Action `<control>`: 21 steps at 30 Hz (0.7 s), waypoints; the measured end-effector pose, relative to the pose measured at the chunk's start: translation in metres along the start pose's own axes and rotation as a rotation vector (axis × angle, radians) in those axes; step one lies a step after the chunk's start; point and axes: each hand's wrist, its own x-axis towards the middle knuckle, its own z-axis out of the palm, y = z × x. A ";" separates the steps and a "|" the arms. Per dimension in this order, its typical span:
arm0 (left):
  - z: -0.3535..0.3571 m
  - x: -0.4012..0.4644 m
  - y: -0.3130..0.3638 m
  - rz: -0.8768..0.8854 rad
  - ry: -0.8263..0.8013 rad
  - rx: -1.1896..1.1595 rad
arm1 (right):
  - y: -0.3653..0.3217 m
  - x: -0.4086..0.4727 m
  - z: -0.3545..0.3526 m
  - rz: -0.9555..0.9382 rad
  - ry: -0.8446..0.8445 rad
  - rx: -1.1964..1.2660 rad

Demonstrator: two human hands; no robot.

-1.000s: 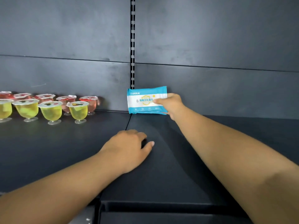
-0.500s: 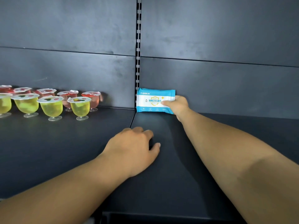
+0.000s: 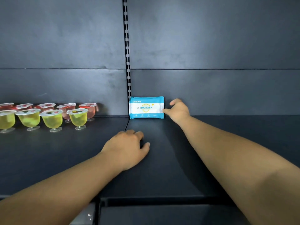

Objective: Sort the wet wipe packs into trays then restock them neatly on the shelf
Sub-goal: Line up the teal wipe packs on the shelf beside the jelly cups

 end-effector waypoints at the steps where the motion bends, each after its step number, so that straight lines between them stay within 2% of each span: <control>1: -0.002 -0.001 0.000 -0.013 -0.013 0.017 | -0.001 -0.011 -0.013 -0.039 -0.015 -0.054; 3: -0.009 -0.010 0.007 -0.015 0.007 0.068 | -0.003 -0.040 -0.043 -0.117 -0.038 -0.123; 9: -0.029 -0.081 0.068 0.012 0.359 -0.050 | 0.017 -0.167 -0.131 -0.558 -0.021 -0.363; 11: -0.029 -0.111 0.089 0.020 0.430 -0.092 | 0.035 -0.210 -0.146 -0.754 0.086 -0.432; 13: -0.022 -0.150 0.109 0.042 0.481 -0.143 | 0.059 -0.250 -0.158 -0.935 0.239 -0.388; 15: -0.006 -0.190 0.127 0.057 0.492 -0.162 | 0.090 -0.286 -0.165 -1.001 0.298 -0.339; 17: 0.017 -0.224 0.138 0.054 0.461 -0.164 | 0.121 -0.314 -0.164 -1.000 0.276 -0.369; 21: 0.091 -0.269 0.147 -0.021 0.261 -0.232 | 0.186 -0.359 -0.149 -0.902 0.077 -0.386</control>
